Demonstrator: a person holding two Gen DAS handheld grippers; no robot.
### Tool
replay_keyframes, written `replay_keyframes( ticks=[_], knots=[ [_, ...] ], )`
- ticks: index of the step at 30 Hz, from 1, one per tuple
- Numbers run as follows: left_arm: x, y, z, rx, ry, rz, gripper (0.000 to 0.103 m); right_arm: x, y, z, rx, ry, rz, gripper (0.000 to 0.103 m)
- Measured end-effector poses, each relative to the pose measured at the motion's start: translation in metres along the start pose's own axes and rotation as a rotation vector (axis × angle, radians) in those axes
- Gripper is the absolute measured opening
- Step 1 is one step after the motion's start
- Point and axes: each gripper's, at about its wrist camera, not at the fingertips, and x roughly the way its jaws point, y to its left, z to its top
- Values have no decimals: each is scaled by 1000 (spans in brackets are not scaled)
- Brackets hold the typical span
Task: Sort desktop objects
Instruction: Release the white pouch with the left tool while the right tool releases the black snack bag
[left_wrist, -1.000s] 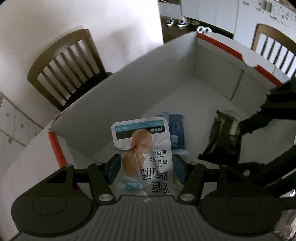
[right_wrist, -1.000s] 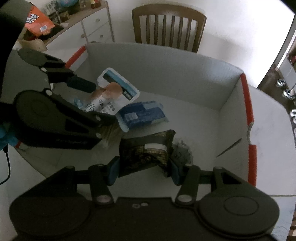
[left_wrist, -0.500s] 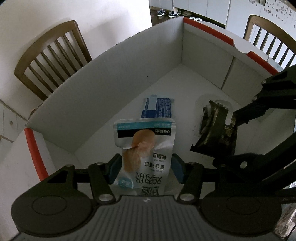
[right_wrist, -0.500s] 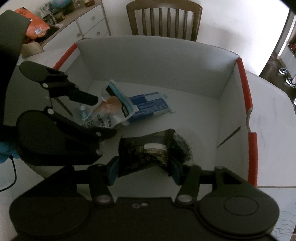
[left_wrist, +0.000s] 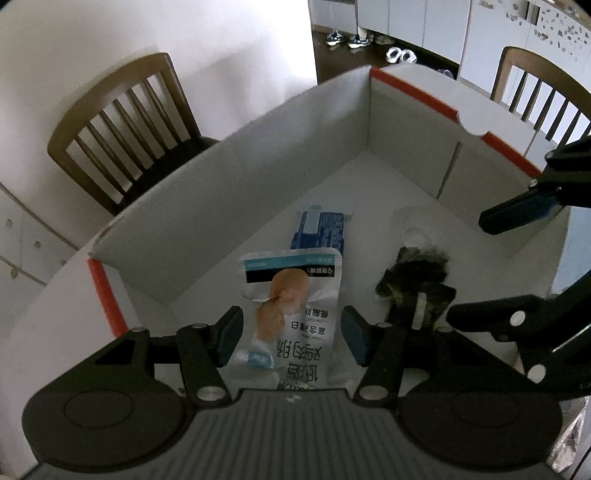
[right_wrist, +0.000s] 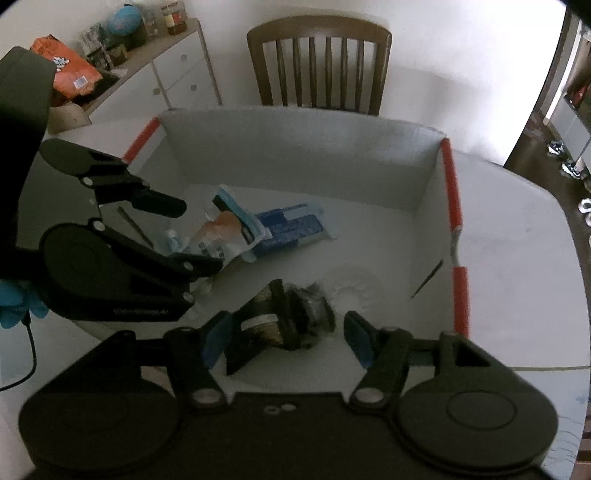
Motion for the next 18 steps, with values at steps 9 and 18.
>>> replay_keyframes(
  ticks=[9, 18],
  knots=[
    [-37, -14, -2, 1, -39, 22, 57, -37, 1, -11, -5, -48, -19, 67],
    [-74, -35, -9, 3, -76, 51, 57, -77, 5, -26, -18, -98, -29, 67]
  ],
)
